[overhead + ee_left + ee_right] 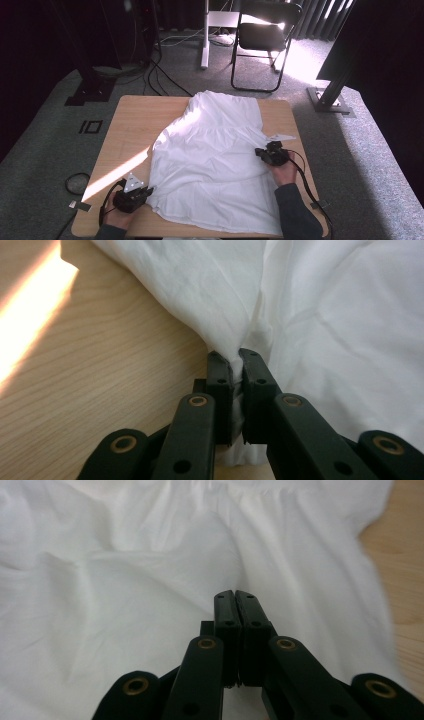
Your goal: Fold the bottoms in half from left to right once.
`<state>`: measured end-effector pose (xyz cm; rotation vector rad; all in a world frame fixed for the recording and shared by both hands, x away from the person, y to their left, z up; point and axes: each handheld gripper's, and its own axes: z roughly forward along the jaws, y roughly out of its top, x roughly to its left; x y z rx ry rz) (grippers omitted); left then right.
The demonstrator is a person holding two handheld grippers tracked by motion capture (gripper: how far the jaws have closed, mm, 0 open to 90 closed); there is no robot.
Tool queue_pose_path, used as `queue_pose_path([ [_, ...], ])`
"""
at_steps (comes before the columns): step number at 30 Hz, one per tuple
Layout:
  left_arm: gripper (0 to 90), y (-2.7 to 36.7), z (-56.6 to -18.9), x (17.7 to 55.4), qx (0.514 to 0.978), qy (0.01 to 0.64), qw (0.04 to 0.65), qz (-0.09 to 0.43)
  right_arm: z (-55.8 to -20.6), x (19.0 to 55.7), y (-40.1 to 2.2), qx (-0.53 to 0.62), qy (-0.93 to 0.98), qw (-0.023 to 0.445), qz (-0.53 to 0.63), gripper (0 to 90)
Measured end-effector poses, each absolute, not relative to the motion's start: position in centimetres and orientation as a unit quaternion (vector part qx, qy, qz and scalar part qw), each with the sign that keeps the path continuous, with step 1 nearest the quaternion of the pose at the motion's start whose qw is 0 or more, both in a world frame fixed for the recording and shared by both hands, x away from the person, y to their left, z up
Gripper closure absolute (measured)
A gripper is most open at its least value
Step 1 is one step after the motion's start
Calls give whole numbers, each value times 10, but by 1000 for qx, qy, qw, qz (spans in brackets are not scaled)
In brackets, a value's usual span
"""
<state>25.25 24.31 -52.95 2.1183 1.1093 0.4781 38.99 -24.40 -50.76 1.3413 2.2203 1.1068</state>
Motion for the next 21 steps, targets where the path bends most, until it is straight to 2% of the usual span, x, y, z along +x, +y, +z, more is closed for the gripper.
queue_pose_path([
  [6,859,244,-506,229,811,403,382,184,-478,328,-287,458,753,196,430,889],
  [11,843,236,-501,217,828,370,389,161,-477,271,-325,448,736,220,457,886],
  [13,802,233,-503,214,834,358,392,150,-488,253,-336,457,735,219,451,883],
  [15,703,233,-505,213,834,356,396,144,-504,241,-345,474,738,206,434,869],
  [16,652,233,-507,214,833,360,394,146,-514,238,-348,482,745,196,418,835],
  [17,637,234,-508,216,832,363,392,147,-523,236,-350,490,752,190,397,786],
  [19,601,235,-509,219,826,373,397,149,-533,233,-353,507,753,196,371,651],
  [21,588,236,-509,223,822,378,398,149,-528,231,-354,508,740,199,394,600],
])
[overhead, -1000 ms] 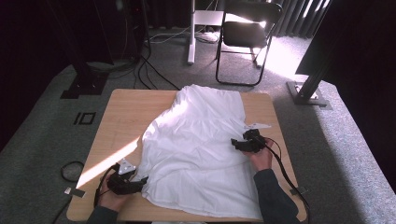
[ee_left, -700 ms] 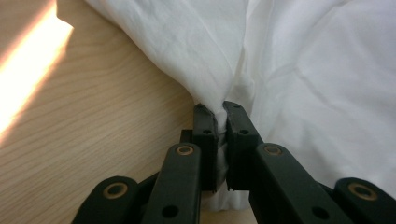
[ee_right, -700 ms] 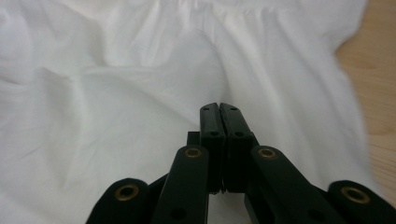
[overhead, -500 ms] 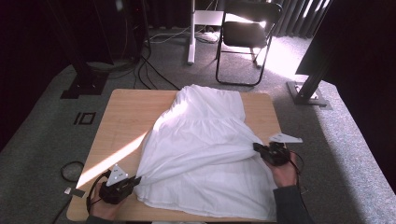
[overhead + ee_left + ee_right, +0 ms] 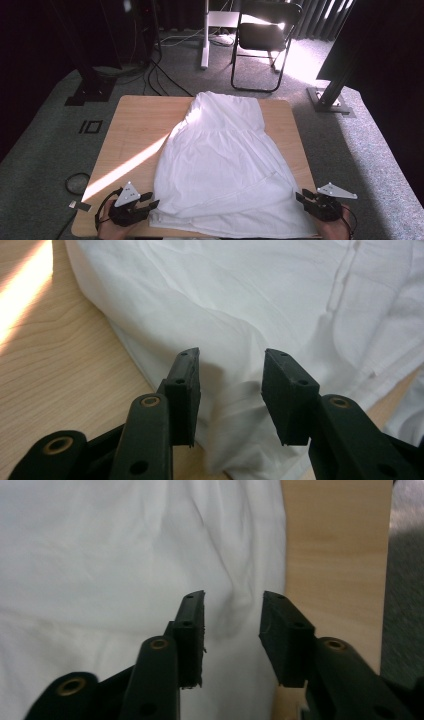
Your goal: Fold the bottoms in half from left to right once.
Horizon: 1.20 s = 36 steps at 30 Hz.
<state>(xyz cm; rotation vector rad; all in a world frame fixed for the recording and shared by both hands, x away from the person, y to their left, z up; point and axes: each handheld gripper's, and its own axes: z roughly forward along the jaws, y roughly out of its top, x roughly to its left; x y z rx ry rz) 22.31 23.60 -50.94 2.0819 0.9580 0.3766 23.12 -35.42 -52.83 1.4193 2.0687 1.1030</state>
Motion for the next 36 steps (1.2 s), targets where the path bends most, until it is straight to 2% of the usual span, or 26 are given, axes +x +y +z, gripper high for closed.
queue_pose_path([
  [6,549,234,-515,237,815,394,400,146,-510,264,-326,468,751,204,419,512],
  [11,536,235,-515,244,805,404,409,145,-526,309,-300,466,772,161,400,481],
  [12,536,236,-515,244,803,409,408,147,-529,313,-297,465,777,154,397,534],
  [13,536,237,-516,246,802,411,407,149,-530,315,-295,461,781,148,394,668],
  [14,536,237,-516,246,802,414,403,149,-531,315,-294,453,786,144,396,764],
  [15,531,236,-518,246,803,416,401,148,-529,312,-294,448,789,144,396,827],
  [17,528,231,-523,244,809,414,394,138,-524,302,-300,444,786,152,402,865],
  [23,509,212,-544,227,829,404,373,99,-508,253,-346,434,772,184,427,865],
  [28,503,207,-551,213,841,391,365,84,-509,208,-383,431,756,183,458,872],
  [30,501,208,-549,209,843,382,369,82,-516,194,-392,418,766,171,457,846],
  [33,482,214,-545,206,834,383,388,84,-523,182,-405,415,751,159,488,661],
  [36,470,220,-541,212,818,399,405,89,-520,184,-414,433,708,167,532,576],
])
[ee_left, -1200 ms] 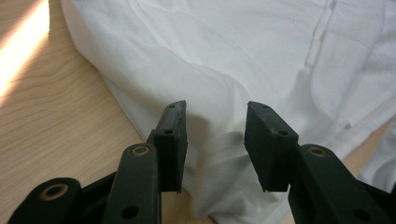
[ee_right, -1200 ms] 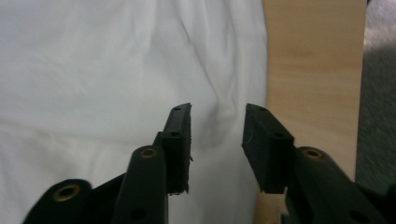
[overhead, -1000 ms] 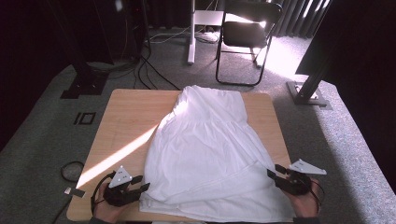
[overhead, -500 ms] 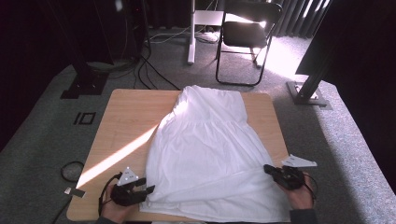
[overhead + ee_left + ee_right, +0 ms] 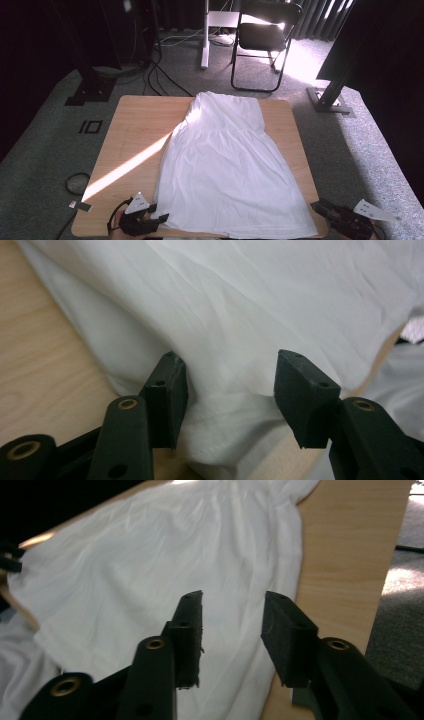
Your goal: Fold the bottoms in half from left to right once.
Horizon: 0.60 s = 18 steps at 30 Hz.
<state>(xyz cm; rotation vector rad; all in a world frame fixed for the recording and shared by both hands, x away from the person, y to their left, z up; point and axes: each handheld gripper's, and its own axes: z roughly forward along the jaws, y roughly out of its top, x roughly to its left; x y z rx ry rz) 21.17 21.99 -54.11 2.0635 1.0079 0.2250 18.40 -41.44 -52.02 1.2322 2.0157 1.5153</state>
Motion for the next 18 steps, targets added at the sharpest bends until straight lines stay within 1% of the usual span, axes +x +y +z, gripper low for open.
queue_pose_path([
  [3,442,222,-533,221,808,406,410,120,-518,201,-405,446,711,177,514,538],
  [6,414,222,-517,231,802,402,414,155,-519,224,-390,455,717,182,496,529],
  [8,404,223,-505,238,796,397,416,188,-520,241,-380,456,720,180,492,528],
  [10,390,223,-495,252,790,397,414,216,-519,259,-369,464,723,189,475,528],
  [14,394,222,-496,300,783,424,389,239,-518,300,-346,465,740,203,442,536],
  [16,394,221,-500,327,777,444,382,233,-519,324,-336,469,747,204,424,537],
  [18,394,219,-503,352,771,460,387,212,-521,348,-326,467,759,204,404,535],
])
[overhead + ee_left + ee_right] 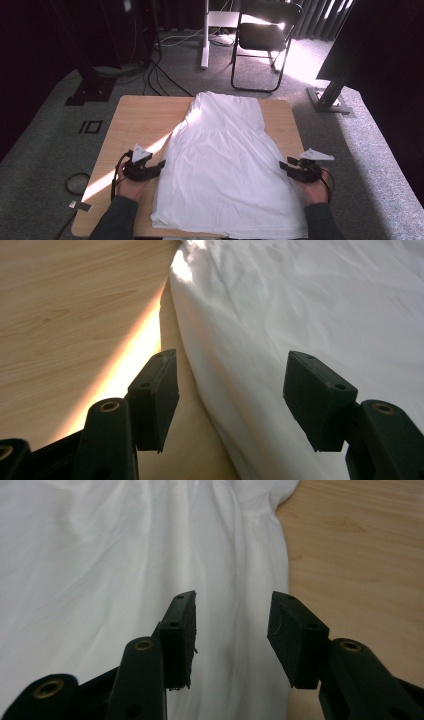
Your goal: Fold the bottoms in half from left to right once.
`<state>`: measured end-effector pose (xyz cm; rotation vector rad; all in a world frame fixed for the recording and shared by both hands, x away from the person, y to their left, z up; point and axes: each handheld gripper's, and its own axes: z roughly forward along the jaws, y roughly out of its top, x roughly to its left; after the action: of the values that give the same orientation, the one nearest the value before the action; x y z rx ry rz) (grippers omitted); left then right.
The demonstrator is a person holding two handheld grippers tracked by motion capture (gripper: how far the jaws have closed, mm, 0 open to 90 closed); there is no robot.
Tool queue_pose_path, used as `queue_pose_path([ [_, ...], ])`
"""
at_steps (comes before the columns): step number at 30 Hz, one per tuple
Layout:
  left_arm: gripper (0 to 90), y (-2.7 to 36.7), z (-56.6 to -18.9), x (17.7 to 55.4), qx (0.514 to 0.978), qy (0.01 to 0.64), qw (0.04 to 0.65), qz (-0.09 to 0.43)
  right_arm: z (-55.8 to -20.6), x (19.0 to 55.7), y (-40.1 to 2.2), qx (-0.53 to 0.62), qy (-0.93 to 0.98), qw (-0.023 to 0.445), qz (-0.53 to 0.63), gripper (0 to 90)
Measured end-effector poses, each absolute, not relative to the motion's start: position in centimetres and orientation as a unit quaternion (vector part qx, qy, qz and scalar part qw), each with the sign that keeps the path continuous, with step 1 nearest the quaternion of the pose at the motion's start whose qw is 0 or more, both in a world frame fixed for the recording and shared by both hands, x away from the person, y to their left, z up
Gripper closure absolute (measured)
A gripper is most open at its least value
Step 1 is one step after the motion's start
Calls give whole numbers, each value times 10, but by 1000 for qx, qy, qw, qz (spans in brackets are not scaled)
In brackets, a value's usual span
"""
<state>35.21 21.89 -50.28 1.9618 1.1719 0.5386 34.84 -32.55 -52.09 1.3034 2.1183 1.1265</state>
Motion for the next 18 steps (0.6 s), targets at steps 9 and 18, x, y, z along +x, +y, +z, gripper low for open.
queue_pose_path([
  [9,382,196,-535,423,793,484,330,166,-534,428,-293,478,772,170,384,498],
  [18,874,192,-541,407,807,462,321,181,-551,429,-280,488,788,163,338,881],
])
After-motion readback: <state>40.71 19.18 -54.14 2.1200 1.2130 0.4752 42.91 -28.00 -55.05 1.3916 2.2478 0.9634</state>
